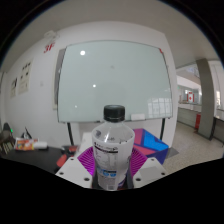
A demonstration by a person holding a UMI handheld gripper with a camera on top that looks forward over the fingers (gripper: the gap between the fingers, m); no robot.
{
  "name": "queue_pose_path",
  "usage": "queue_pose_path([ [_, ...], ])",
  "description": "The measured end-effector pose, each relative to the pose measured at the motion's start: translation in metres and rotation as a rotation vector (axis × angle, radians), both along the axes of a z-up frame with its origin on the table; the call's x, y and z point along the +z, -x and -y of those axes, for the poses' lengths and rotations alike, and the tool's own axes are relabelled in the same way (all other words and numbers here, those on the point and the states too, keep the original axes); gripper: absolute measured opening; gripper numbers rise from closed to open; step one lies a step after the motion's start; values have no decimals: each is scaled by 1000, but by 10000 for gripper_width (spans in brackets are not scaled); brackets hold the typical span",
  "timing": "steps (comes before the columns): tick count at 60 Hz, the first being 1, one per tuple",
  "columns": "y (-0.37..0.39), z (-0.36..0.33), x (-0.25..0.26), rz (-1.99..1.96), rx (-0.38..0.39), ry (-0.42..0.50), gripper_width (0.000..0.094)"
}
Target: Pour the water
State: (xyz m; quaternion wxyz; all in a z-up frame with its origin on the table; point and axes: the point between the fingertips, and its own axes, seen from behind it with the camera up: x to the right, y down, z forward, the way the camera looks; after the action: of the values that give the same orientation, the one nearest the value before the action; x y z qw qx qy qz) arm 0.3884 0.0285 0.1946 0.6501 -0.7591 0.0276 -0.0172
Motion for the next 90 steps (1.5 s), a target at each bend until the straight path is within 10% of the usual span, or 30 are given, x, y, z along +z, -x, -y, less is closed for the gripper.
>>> queue_pose_path([
  [23,-20,1,-118,43,2,145,401],
  [32,-19,5,-123,40,7,197,596],
  [37,-17,15,-129,22,14,257,855],
  [90,87,424,-3,67,-118,326,842],
])
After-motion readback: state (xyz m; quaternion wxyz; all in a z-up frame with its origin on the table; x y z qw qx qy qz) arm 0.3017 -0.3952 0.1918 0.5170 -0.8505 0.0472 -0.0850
